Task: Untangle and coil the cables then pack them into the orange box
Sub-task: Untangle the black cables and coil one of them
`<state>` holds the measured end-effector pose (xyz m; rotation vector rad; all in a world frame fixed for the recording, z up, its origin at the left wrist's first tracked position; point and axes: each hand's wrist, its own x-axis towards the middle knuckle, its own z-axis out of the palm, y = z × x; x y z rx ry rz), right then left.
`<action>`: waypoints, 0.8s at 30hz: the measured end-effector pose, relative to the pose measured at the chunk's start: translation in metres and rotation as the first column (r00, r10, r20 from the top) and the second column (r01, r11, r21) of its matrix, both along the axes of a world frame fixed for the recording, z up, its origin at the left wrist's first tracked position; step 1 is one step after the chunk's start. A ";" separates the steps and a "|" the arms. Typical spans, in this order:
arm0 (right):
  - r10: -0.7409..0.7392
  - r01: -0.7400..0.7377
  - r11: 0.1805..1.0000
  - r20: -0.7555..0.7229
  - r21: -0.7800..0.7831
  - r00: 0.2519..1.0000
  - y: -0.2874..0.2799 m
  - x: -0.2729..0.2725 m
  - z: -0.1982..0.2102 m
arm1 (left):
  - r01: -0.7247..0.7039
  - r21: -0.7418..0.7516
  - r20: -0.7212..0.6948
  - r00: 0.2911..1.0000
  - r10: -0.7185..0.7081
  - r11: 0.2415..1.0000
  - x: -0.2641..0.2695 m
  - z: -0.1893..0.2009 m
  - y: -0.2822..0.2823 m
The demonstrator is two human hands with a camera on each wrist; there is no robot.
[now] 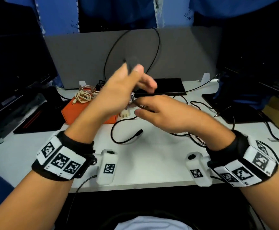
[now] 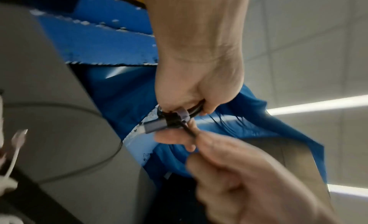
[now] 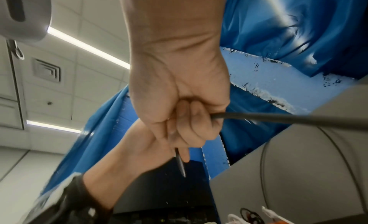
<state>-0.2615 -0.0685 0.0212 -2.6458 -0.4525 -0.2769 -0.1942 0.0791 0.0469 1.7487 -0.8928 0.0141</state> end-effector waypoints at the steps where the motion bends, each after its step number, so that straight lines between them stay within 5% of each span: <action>1: -0.008 0.008 1.000 0.039 -0.005 0.999 -0.002 -0.003 0.005 | -0.047 0.158 0.107 0.994 0.030 0.986 0.000 -0.003 -0.001; 3: 0.000 -0.002 1.000 0.069 0.031 0.998 -0.007 -0.008 0.013 | -0.054 0.315 0.178 0.984 -0.003 0.948 0.001 -0.006 0.002; 12: -0.090 0.003 0.931 0.222 0.365 0.971 -0.013 -0.009 0.022 | 0.053 0.422 0.084 0.992 -0.097 0.905 -0.001 0.007 0.017; 18: -0.099 -0.023 0.932 0.317 0.361 0.943 -0.020 -0.009 0.027 | 0.469 0.030 -0.280 0.851 -0.443 0.882 -0.002 0.003 0.015; 24: -0.196 0.044 0.897 0.308 0.440 0.931 -0.009 -0.008 0.012 | 0.523 -0.438 -0.422 0.599 -0.680 0.732 -0.006 -0.004 0.001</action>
